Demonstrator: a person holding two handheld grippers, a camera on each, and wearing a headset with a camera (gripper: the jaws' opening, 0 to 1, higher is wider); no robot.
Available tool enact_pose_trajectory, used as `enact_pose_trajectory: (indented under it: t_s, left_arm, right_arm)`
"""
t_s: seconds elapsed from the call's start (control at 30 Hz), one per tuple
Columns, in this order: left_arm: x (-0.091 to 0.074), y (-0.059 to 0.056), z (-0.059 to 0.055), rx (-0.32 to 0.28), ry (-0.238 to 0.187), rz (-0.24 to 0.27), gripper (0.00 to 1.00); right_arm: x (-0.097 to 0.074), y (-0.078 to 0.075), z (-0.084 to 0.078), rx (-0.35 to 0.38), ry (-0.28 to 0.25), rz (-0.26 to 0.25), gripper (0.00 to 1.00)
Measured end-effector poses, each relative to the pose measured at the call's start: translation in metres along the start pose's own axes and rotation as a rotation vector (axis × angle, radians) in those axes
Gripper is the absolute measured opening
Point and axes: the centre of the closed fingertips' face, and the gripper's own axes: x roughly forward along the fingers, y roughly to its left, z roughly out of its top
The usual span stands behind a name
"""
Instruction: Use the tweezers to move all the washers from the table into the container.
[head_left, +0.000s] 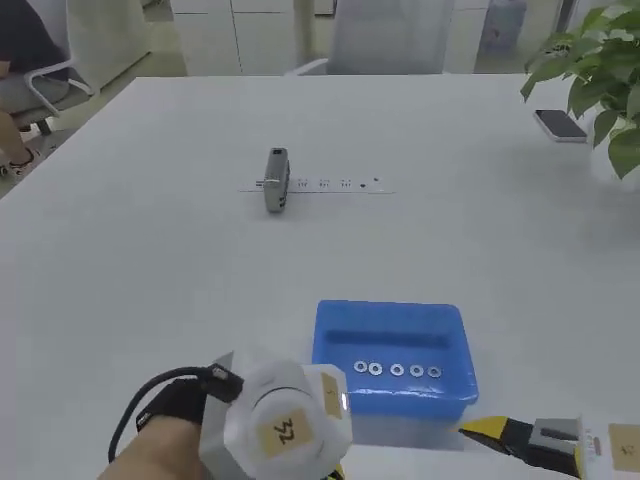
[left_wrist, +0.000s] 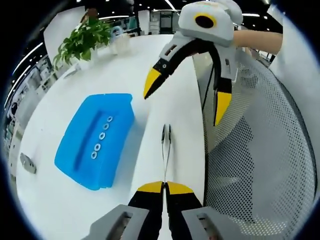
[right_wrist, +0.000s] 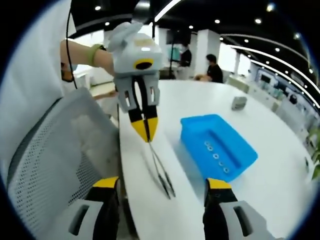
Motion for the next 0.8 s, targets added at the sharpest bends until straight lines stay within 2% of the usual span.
enact_pose_trajectory:
  t_s: [0.1,0.23,0.37,0.57,0.6,0.63,0.67,0.73,0.8]
  left_arm:
    - [0.006,0.001,-0.004,0.014,0.04,-0.012,0.0]
    - [0.012,0.0,-0.008,0.004,0.089,-0.034,0.0]
    - [0.014,-0.004,-0.012,-0.003,0.139,-0.05,0.0]
    - [0.017,-0.005,-0.026,0.052,0.248,-0.053,0.0]
    - [0.015,-0.005,-0.022,0.06,0.238,-0.056,0.0]
    - [0.014,-0.005,-0.023,0.037,0.252,-0.051,0.0]
    - [0.014,-0.005,-0.023,0.038,0.25,-0.052,0.0]
    - [0.014,-0.004,-0.024,0.036,0.25,-0.055,0.0]
    - [0.014,-0.005,-0.024,0.038,0.25,-0.06,0.0]
  right_arm:
    - [-0.006,-0.003,0.0,0.019,-0.005,-0.024,0.7]
    - [-0.016,-0.007,0.001,0.061,-0.021,-0.059,0.74]
    - [-0.027,-0.01,0.006,0.118,-0.068,-0.102,0.79]
    - [-0.041,-0.016,0.015,0.154,-0.126,-0.165,0.81]
    - [-0.043,-0.018,0.018,0.173,-0.154,-0.177,0.81]
    - [-0.045,-0.019,0.02,0.193,-0.172,-0.183,0.81]
    - [-0.046,-0.021,0.021,0.222,-0.182,-0.188,0.82]
    - [-0.049,-0.024,0.024,0.221,-0.185,-0.205,0.83]
    - [-0.056,-0.032,0.03,0.203,-0.2,-0.268,0.84]
